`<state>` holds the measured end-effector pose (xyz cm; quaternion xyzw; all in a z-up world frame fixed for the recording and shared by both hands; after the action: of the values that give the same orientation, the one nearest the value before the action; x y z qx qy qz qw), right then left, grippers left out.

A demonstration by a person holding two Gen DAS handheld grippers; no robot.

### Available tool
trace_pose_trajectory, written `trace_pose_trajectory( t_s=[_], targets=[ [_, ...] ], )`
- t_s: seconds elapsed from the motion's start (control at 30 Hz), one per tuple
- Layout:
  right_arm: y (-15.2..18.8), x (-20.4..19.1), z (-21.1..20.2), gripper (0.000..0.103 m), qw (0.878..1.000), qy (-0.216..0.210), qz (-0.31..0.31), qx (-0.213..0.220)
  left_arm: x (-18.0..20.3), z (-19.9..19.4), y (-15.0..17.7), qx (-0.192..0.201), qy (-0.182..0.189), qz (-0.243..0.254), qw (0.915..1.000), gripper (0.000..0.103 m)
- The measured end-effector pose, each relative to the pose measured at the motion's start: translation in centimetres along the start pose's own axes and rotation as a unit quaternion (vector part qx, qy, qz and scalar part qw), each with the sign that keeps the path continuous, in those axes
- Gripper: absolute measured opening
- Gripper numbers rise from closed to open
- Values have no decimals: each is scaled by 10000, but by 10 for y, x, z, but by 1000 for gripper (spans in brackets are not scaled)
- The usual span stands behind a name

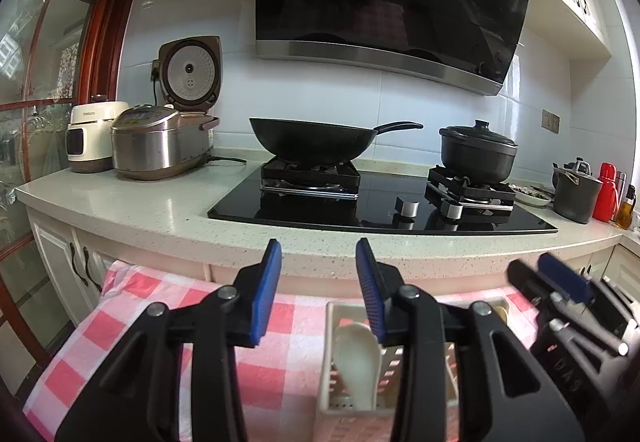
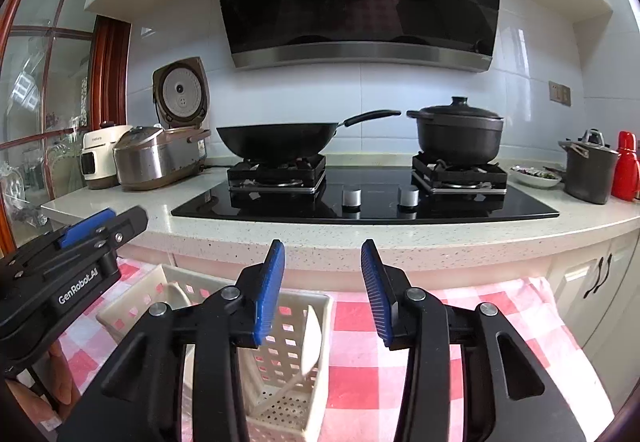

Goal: Organize utensils
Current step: 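Open the right gripper to release the spoon and withdraw from the caddy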

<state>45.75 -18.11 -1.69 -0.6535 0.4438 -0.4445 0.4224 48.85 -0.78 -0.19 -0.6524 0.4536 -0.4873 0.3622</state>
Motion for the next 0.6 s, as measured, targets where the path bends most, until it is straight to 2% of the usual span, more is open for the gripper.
trace_pose_trajectory(
  t_s=[0.13, 0.17, 0.27, 0.33, 0.43, 0.6],
  targets=[
    [0, 6, -22, 42, 10000, 38, 24, -1, -14, -21, 0, -24, -76, -139, 9999, 61],
    [2, 8, -29, 44, 10000, 39, 56, -5, -19, -28, 2, -40, -122, -183, 9998, 70],
    [15, 10, -53, 51, 9998, 3, 178, -112, -32, -50, 11, -174, -195, -314, 9992, 86],
    [28, 8, -67, 53, 9995, -28, 215, -240, -41, -65, 22, -363, -239, -409, 9982, 92],
    [54, 0, -83, 54, 9980, -144, 223, -579, -55, -86, 42, -604, -332, -490, 9964, 94],
    [113, -13, -103, 54, 9892, -320, 412, -1373, -75, -117, 84, -1015, -507, -518, 9922, 96]
  ],
)
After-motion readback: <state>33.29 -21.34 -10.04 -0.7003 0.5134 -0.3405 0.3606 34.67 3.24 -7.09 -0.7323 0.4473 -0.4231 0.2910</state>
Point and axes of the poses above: each gripper's, at about its wrist camera, not at the fingertips, and z roughly the way its jaws point, x to its right, y to its underside, the point moved 9 cm from there along z, roughly the way its jaws point, and after that the axes turned 14 degrees about -z, right-handed, at the moved point
